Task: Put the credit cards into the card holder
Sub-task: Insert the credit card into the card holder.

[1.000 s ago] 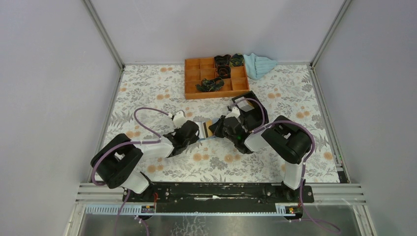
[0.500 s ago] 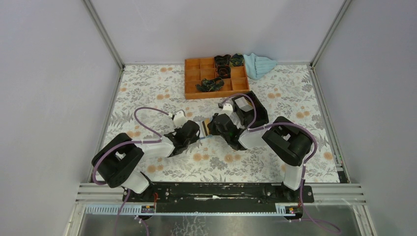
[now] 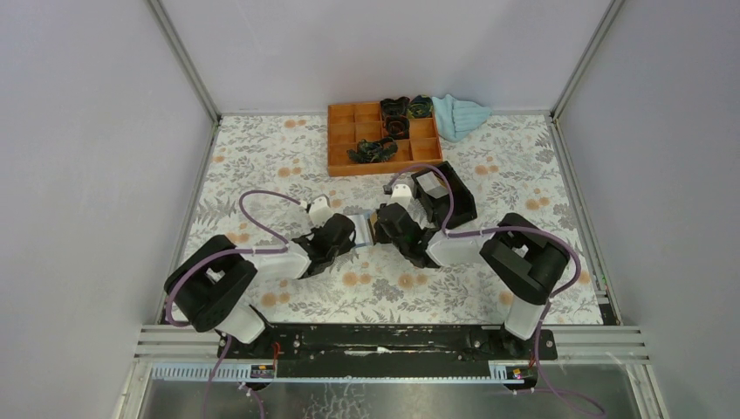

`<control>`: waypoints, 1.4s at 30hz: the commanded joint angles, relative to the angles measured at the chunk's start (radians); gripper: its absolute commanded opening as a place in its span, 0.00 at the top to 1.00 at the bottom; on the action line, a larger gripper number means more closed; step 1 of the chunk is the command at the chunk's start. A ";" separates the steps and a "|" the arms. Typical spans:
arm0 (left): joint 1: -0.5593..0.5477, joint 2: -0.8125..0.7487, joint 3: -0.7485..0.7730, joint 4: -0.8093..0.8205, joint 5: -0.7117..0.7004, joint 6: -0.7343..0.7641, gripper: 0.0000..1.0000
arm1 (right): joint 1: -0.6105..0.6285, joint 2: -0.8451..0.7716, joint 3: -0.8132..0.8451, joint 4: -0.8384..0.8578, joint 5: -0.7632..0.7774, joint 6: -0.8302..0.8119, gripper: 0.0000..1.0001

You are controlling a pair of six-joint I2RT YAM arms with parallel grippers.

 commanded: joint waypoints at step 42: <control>-0.010 -0.203 0.025 -0.290 0.049 0.063 0.45 | -0.009 -0.182 0.057 -0.230 0.113 -0.214 1.00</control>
